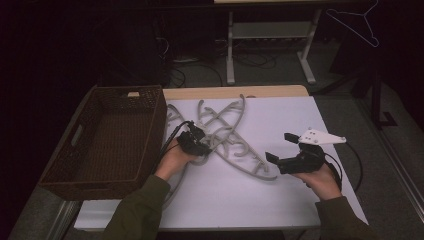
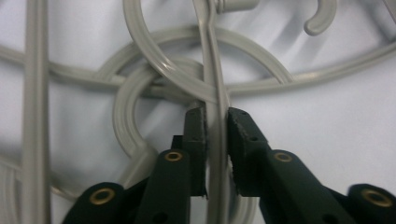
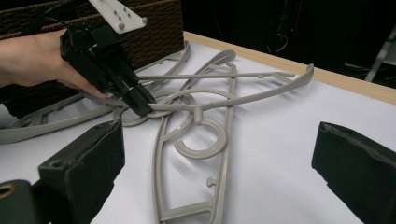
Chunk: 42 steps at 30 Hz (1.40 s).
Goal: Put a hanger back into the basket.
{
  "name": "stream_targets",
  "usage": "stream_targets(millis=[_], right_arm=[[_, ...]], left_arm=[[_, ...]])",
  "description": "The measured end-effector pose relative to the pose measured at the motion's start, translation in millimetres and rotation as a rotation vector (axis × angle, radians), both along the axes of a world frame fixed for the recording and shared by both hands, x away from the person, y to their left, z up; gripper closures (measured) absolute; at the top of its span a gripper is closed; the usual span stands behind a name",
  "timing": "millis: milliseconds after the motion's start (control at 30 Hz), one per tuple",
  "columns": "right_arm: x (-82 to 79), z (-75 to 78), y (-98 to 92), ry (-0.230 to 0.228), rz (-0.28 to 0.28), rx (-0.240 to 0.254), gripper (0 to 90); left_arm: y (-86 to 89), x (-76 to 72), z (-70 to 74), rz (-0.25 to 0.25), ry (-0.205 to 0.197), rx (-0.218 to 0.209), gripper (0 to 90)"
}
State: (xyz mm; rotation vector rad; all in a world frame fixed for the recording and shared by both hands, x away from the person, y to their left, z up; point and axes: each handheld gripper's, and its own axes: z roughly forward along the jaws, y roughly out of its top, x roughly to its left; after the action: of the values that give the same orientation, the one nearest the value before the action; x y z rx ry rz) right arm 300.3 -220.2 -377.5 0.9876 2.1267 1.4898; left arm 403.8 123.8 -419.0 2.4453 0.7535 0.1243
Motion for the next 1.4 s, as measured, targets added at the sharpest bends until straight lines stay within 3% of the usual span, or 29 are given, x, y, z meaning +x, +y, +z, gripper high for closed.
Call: stream_targets(millis=[67,100,200,433,533,633,733,900,1000,1033,1167,1233,1400], right_arm=[[-0.2,0.2,-0.2,-0.001,-0.001,0.002,2.1],[-0.3,0.3,-0.3,0.001,-0.001,0.001,2.1],[-0.4,0.4,-0.3,0.001,-0.002,0.002,2.1],[-1.0,0.9,0.0,-0.003,-0.006,0.003,2.1],[-0.6,0.7,-0.2,-0.002,-0.008,0.003,2.1],[-0.7,0.7,0.4,-0.004,-0.008,0.001,2.1],[-0.8,0.6,1.0,-0.005,-0.008,-0.001,2.1],[-0.4,0.1,-0.3,0.000,-0.007,-0.001,2.1],[-0.7,0.3,-0.3,0.002,-0.009,0.001,2.1],[-0.7,0.3,-0.3,0.001,-0.008,0.000,2.1],[0.0,0.0,-0.3,-0.004,-0.007,-0.002,2.1],[-0.2,0.0,-0.2,-0.001,-0.008,-0.001,2.1],[-1.0,0.2,-0.5,-0.002,-0.010,0.001,2.1]], left_arm=[[1.3,-2.6,-1.4,-0.001,0.005,0.003,80.4],[3.6,-5.8,-2.4,0.004,0.026,-0.007,80.7],[6.1,-8.6,-2.0,-0.005,0.023,0.004,80.7],[11.1,-20.3,-2.2,-0.013,0.057,0.007,80.8],[11.2,-21.2,0.4,-0.013,0.034,-0.001,71.7],[8.2,-19.0,-2.0,-0.003,0.032,-0.014,70.4],[3.5,-16.6,-7.1,-0.004,0.030,0.007,71.6],[3.4,-16.9,-5.0,0.007,0.032,-0.013,80.5],[3.8,-17.3,-5.0,0.010,0.030,-0.010,80.9],[5.0,-17.1,-3.3,-0.012,0.017,0.020,81.4],[3.5,-19.8,1.4,-0.001,0.004,0.003,81.8],[3.3,-21.5,4.9,0.021,0.001,-0.027,81.8],[6.7,-22.9,21.1,0.026,-0.024,-0.064,82.0]])
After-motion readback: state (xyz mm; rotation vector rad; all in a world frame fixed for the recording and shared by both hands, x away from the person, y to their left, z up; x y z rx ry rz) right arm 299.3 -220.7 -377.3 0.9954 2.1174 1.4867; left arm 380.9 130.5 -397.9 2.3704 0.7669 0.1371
